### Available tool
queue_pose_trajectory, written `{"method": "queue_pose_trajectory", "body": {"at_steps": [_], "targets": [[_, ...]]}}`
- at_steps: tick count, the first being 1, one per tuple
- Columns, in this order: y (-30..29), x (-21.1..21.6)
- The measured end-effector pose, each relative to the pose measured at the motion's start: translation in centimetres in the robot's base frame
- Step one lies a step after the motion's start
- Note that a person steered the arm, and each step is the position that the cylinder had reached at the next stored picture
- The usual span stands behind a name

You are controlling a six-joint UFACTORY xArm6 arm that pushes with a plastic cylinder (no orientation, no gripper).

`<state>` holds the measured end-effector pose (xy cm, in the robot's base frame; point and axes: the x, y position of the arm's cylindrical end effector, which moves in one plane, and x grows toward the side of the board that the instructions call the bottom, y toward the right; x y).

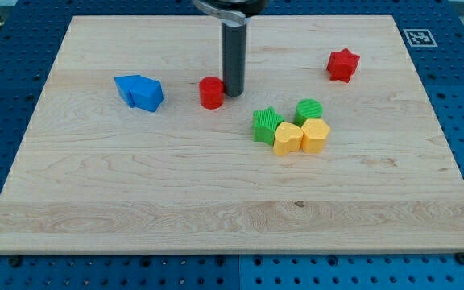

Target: Nudge red star a bit left

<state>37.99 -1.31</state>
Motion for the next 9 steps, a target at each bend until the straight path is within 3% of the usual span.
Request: {"method": "queue_pose_trajectory", "body": {"at_steps": [3,4,5,6,7,8,9], "targets": [[-4.4,0.0],[-5.1,-5.6],[-3.7,-14.5],[3.6,-18.3],[16.0,-18.0],[28.6,-15.2],[33.7,-10.1]]}}
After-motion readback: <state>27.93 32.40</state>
